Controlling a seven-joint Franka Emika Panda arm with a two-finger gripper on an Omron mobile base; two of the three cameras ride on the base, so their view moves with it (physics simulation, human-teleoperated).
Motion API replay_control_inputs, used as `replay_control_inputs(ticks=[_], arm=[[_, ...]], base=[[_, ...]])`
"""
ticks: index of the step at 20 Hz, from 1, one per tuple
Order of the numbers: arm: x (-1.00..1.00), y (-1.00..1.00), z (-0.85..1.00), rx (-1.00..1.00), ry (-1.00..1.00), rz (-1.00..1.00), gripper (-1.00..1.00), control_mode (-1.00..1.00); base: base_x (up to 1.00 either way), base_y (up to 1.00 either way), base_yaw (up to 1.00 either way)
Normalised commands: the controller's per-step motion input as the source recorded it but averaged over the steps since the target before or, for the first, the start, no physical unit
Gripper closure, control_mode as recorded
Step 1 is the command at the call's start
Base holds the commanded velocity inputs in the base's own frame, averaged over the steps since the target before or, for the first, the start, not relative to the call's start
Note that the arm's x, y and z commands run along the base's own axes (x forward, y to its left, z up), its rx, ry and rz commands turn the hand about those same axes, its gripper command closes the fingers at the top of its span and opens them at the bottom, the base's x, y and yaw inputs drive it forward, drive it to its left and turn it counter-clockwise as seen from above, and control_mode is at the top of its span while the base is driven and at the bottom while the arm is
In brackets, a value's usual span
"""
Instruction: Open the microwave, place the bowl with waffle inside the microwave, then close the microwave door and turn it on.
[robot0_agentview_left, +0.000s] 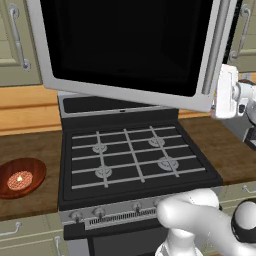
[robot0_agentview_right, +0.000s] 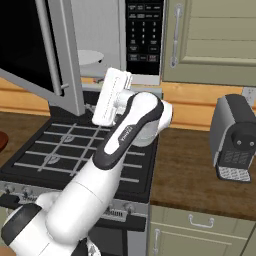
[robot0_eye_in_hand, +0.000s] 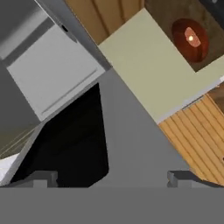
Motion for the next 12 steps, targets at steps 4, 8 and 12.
replay_control_inputs(ticks=[4,8,12], arm=[[-0.41,1.0,0.0,-0.13,-0.02,0.43,-1.0,-1.0],[-1.0,1.0,0.0,-0.13,-0.07,0.4,-1.0,-1.0],[-1.0,1.0,-0.06,-0.11,-0.16,0.27,-1.0,-1.0]], base=[[0.0,0.0,0.0],[0.0,0.0,0.0],[0.0,0.0,0.0]])
